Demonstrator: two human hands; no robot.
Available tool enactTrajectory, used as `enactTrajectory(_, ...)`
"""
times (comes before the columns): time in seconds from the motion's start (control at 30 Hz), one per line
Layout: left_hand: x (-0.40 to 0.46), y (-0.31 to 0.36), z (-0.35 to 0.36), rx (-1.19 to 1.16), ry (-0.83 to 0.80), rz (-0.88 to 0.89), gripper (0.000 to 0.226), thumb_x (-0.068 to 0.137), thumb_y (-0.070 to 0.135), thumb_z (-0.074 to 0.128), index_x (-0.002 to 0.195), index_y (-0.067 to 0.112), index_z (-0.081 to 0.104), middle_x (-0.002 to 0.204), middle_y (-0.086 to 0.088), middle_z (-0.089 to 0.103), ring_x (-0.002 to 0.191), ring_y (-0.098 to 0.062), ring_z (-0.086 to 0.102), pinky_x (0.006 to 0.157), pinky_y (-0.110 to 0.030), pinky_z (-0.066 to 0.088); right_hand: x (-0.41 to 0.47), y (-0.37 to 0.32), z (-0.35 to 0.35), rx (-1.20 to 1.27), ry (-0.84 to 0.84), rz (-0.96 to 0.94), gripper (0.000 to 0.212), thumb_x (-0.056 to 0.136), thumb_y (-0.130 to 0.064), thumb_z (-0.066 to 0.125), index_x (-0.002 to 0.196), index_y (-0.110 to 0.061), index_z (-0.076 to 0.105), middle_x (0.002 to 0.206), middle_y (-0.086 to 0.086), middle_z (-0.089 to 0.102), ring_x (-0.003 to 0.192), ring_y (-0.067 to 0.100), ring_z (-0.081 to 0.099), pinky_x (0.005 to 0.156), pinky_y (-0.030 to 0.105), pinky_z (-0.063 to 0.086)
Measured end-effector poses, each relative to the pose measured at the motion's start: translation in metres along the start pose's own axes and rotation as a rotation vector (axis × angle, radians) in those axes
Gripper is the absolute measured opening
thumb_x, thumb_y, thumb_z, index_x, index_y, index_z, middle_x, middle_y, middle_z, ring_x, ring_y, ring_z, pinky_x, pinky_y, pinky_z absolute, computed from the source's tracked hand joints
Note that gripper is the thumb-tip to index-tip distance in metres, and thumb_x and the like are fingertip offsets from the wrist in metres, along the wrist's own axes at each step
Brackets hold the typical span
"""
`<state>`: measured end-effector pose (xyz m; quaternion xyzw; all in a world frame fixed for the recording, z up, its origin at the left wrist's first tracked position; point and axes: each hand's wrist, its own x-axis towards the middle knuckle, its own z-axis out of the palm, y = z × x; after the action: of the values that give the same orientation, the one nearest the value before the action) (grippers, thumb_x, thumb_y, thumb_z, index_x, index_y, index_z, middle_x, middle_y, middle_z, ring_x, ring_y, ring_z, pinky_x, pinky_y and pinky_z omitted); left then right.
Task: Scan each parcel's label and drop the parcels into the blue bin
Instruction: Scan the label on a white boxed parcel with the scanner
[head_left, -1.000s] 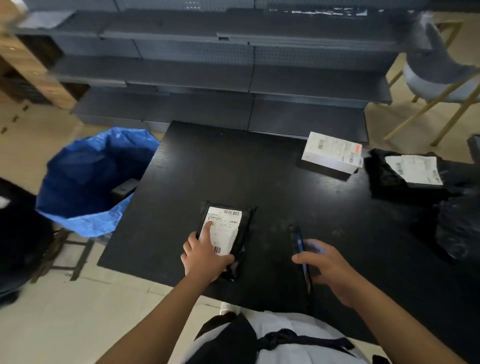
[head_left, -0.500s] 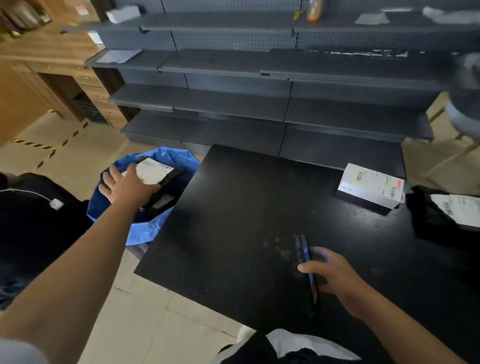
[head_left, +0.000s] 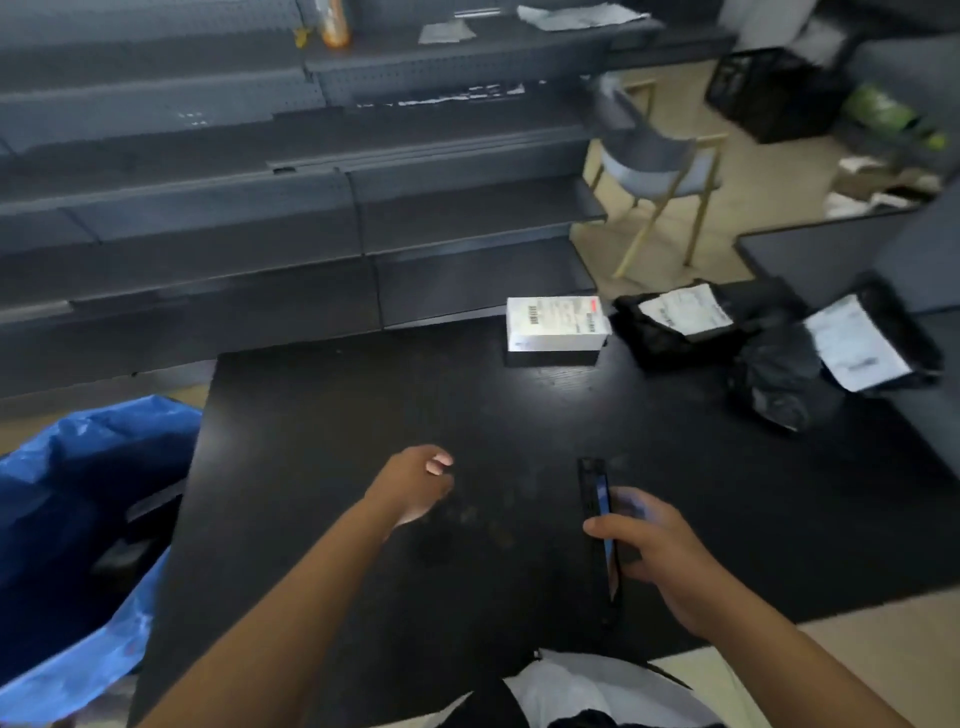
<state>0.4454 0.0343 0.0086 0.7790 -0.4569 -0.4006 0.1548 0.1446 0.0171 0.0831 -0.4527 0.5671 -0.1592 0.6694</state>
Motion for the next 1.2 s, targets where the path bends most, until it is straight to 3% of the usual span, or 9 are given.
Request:
enactTrajectory(0.07,0.019,0.034,0.012,0.003,-0.039,0.095,0.029,0.091,0.019,0.063,0.119,0.020,0.069,0.111,0.003,0.069,0.100,-0.016,0.064,0.084,-0.023,0.046,-0.007,0.001,-0.015,0.041,0.066,0.005,0.094,0.055,-0.046,0.088,0.140,-0.018,0.058,0.132,0.010,0.064,0.120,0.031,0.065,0.103,0.058,0.054)
enactTrajectory(0.13,0.036,0.064,0.023,0.026,-0.078,0.168,0.029,0.091,0.019,0.063,0.119,0.020,0.069,0.112,0.004,0.069,0.101,-0.014,0.062,0.083,-0.020,0.042,-0.010,0.003,-0.033,0.077,0.112,-0.005,0.064,0.078,-0.027,0.085,0.136,-0.016,0.060,0.127,0.010,0.067,0.114,0.029,0.068,0.100,0.055,0.056)
enactTrajectory(0.23,0.064,0.106,0.036,0.097,-0.144,0.238,0.032,0.091,0.018,0.066,0.123,0.018,0.068,0.116,-0.002,0.070,0.106,-0.016,0.064,0.087,-0.019,0.041,-0.006,0.007,-0.061,0.126,0.186,-0.001,0.045,0.087,-0.016,0.077,0.130,-0.017,0.064,0.122,0.009,0.070,0.109,0.025,0.071,0.093,0.047,0.060)
enactTrajectory(0.43,0.137,0.162,0.051,0.272,-0.118,0.208,0.060,0.087,0.019,0.071,0.143,0.016,0.051,0.145,-0.010,0.051,0.132,-0.028,0.051,0.110,-0.035,0.041,0.030,-0.004,-0.112,0.229,0.206,0.028,0.047,0.084,-0.017,0.078,0.129,-0.021,0.064,0.121,0.005,0.070,0.108,0.022,0.071,0.091,0.044,0.059)
enactTrajectory(0.63,0.206,0.200,0.061,0.428,-0.042,0.070,0.092,0.082,0.014,0.078,0.157,0.021,0.025,0.163,-0.010,0.024,0.146,-0.036,0.028,0.112,-0.046,0.038,0.091,-0.016,-0.163,0.318,0.119,0.111,0.033,0.088,-0.013,0.073,0.118,-0.024,0.066,0.115,0.000,0.071,0.094,0.015,0.073,0.072,0.031,0.057)
enactTrajectory(0.77,0.246,0.215,0.068,0.543,-0.016,0.014,0.106,0.079,0.013,0.082,0.159,0.028,0.014,0.168,-0.007,0.008,0.151,-0.036,0.016,0.117,-0.055,0.034,0.134,-0.014,-0.191,0.293,0.038,0.195,0.063,0.072,-0.027,0.081,0.131,-0.019,0.064,0.124,0.006,0.070,0.105,0.022,0.073,0.082,0.038,0.059)
enactTrajectory(0.93,0.287,0.223,0.061,0.667,0.002,-0.035,0.119,0.073,0.020,0.089,0.160,0.027,0.007,0.168,-0.008,0.007,0.152,-0.037,0.011,0.116,-0.058,0.029,0.177,-0.024,-0.218,0.235,-0.051,0.229,0.074,0.063,-0.030,0.091,0.132,-0.022,0.064,0.122,0.005,0.072,0.101,0.018,0.076,0.082,0.038,0.059)
enactTrajectory(1.07,0.316,0.223,0.050,0.818,-0.031,-0.006,0.129,0.066,0.024,0.093,0.160,0.027,0.004,0.169,-0.009,0.003,0.154,-0.039,0.007,0.118,-0.059,0.023,0.198,-0.036,-0.233,0.240,-0.056,0.214,0.068,0.063,-0.030,0.079,0.129,-0.022,0.064,0.120,0.004,0.071,0.105,0.021,0.072,0.084,0.039,0.057)
enactTrajectory(1.2,0.330,0.232,0.043,0.895,-0.058,0.025,0.119,0.064,0.027,0.092,0.157,0.024,0.018,0.159,-0.012,0.033,0.144,-0.039,0.032,0.116,-0.054,0.030,0.211,-0.043,-0.241,0.230,-0.065,0.208,0.064,0.064,-0.029,0.079,0.126,-0.023,0.066,0.121,0.005,0.071,0.108,0.024,0.072,0.089,0.043,0.058)
